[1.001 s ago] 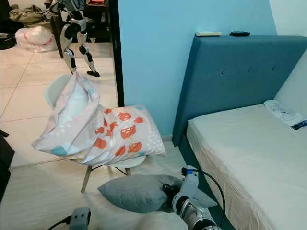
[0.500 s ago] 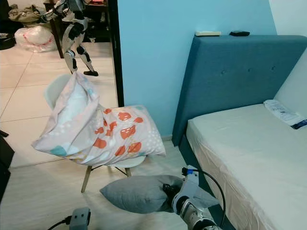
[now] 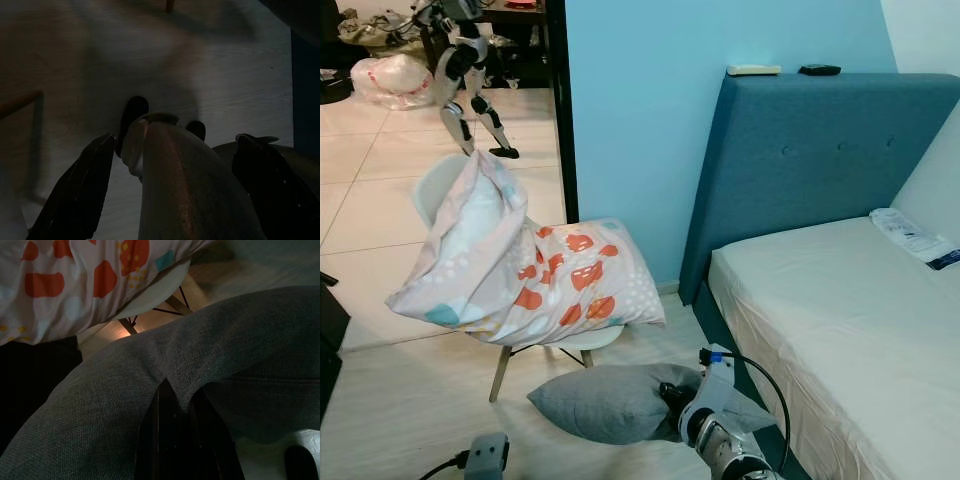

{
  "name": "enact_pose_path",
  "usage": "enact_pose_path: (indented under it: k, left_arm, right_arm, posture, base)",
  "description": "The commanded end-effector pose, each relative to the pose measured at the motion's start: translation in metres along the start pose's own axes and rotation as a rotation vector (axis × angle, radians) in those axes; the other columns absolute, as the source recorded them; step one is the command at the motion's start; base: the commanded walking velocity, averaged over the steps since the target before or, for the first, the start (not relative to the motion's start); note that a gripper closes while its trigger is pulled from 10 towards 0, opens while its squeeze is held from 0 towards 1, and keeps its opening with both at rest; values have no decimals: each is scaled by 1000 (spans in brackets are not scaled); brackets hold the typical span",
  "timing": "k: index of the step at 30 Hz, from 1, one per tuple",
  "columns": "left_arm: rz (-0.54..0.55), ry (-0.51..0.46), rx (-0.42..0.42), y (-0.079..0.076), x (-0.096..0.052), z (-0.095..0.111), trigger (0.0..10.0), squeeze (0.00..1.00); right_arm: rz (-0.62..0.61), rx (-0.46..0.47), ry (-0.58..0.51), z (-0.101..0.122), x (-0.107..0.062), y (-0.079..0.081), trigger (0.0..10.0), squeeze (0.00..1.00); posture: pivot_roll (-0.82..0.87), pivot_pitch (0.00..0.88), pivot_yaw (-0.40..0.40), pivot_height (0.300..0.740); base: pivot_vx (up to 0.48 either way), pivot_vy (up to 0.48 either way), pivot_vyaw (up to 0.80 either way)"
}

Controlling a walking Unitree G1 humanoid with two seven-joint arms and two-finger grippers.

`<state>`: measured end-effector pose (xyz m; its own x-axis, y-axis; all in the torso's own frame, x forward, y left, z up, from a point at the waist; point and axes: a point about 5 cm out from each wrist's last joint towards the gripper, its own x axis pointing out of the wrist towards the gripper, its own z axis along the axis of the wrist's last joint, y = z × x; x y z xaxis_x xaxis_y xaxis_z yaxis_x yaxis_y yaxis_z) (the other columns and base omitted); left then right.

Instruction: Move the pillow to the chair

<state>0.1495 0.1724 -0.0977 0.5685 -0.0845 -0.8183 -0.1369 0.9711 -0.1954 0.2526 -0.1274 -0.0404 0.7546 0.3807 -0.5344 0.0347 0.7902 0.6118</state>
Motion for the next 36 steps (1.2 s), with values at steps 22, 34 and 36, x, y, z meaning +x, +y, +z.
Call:
enact_pose_path:
  k: [22, 34, 36]
  left_arm:
    - [-6, 20, 1, -1, 0, -3, 10000, 0]
    - [-8, 19, 2, -1, 0, -2, 10000, 0]
    - [-8, 19, 2, -1, 0, -2, 10000, 0]
  right_arm:
    - [-27, 108, -127, 27, 1, -2, 10000, 0]
    - [-21, 108, -126, 27, 2, 0, 10000, 0]
    - [-23, 108, -127, 27, 2, 0, 10000, 0]
  posture:
    - [64, 0, -115, 740]
    - [60, 0, -112, 740]
    - [60, 0, -112, 740]
  base:
    - [0, 0, 0]
    - [0, 0, 0]
    - [0, 0, 0]
